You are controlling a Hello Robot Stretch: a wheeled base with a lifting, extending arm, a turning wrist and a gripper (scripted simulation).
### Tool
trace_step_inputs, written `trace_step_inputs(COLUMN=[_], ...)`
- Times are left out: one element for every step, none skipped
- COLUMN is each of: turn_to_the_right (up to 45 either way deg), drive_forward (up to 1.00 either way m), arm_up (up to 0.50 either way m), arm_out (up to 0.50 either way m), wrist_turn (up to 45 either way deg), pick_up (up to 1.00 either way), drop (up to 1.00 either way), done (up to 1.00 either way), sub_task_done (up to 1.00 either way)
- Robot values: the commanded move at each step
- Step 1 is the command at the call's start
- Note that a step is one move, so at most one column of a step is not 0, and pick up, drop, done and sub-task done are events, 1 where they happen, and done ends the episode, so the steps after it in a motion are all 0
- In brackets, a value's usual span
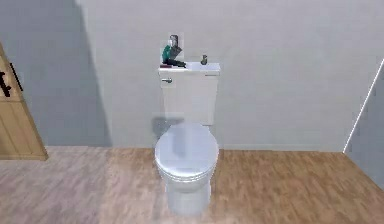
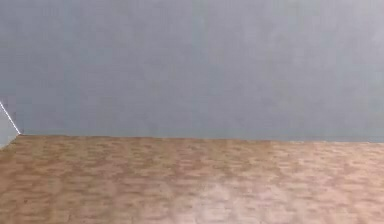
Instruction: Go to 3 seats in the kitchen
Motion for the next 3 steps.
trace_step_inputs(turn_to_the_right=[-36.0,0.0,-45.0], drive_forward=[0.0,0.35,0.0], arm_up=[0.0,0.0,0.0], arm_out=[0.0,0.0,0.0], wrist_turn=[0.0,0.0,0.0], pick_up=[0.0,0.0,0.0], drop=[0.0,0.0,0.0], done=[0.0,0.0,0.0], sub_task_done=[0.0,0.0,0.0])
